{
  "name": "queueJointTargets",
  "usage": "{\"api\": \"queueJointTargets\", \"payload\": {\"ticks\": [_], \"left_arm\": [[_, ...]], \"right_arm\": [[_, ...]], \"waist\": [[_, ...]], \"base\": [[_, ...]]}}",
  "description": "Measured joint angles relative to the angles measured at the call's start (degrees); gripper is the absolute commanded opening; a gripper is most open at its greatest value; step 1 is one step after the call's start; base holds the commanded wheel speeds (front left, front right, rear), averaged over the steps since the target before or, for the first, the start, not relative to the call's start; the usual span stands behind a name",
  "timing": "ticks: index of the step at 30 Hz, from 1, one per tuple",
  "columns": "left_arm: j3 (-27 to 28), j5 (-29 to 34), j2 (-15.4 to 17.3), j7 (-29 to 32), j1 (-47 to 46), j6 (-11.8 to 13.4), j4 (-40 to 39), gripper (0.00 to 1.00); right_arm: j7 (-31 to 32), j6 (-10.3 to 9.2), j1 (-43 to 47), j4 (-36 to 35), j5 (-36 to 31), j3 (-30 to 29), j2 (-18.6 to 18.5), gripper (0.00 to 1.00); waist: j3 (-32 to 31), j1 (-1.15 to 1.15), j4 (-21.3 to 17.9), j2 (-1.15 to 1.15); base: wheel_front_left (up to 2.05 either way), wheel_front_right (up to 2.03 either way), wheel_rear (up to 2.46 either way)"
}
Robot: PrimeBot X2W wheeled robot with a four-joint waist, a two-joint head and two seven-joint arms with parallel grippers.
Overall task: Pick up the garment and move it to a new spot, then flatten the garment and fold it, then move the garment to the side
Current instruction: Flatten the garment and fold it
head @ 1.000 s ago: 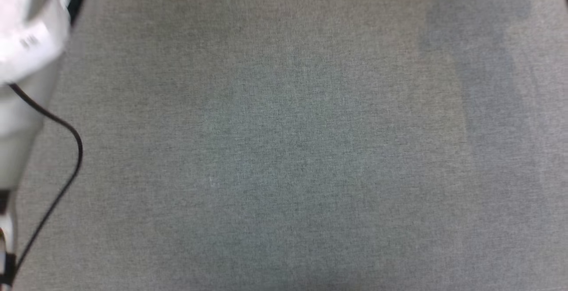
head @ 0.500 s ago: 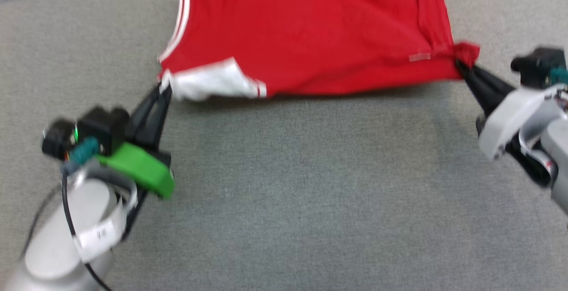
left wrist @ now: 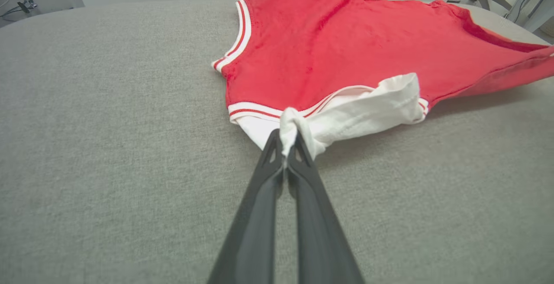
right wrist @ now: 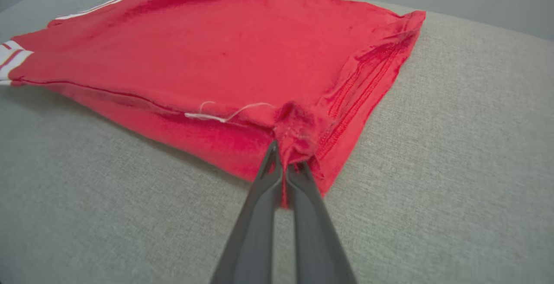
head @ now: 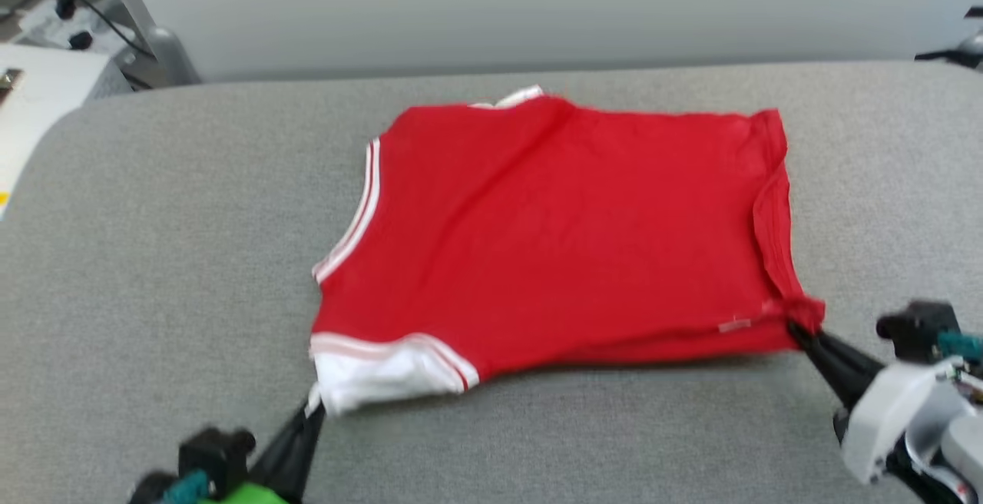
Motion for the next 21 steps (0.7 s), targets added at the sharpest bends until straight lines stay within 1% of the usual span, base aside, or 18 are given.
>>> {"api": "queueJointTargets", "payload": {"ticks": [1, 4, 10, 15, 18, 21], "left_arm": [[-1.5, -1.1, -0.3, 0.1, 4.0, -0.4, -0.3, 0.00], [-2.5, -2.5, -0.5, 0.9, 6.9, -0.6, -0.5, 0.00], [-3.5, -4.7, 0.2, 4.3, 10.5, -1.1, -2.3, 0.00], [-4.0, -6.7, 0.6, 6.3, 12.0, -1.1, -3.7, 0.00], [-4.3, -6.7, 0.6, 6.6, 12.1, -1.1, -3.7, 0.00], [-4.5, -6.1, 0.7, 6.3, 11.7, -1.2, -3.6, 0.00]], "right_arm": [[0.0, 0.00, 5.2, -1.4, -0.2, -2.2, -0.7, 0.00], [0.5, 0.00, 9.8, -2.7, -1.0, -4.5, -1.3, 0.00], [2.9, 0.00, 19.0, -6.3, -2.7, -10.3, -2.0, 0.00], [6.7, 0.00, 26.5, -10.8, -4.8, -15.4, -2.5, 0.00], [8.6, 0.00, 29.3, -12.8, -6.3, -18.9, -1.8, 0.00], [10.0, 0.00, 30.6, -14.5, -7.6, -22.6, -0.4, 0.00]], "waist": [[-1.8, 0.00, 0.1, 0.00], [-3.3, 0.00, 0.1, 0.00], [-4.5, 0.00, 0.1, 0.00], [-4.5, 0.00, 0.4, 0.00], [-4.5, 0.00, 0.3, 0.00], [-4.4, 0.00, 0.3, 0.00]], "base": [[0.00, 0.00, 0.00], [0.00, 0.00, 0.00], [0.00, 0.00, 0.00], [0.00, 0.00, 0.00], [0.00, 0.00, 0.00], [0.00, 0.00, 0.00]]}}
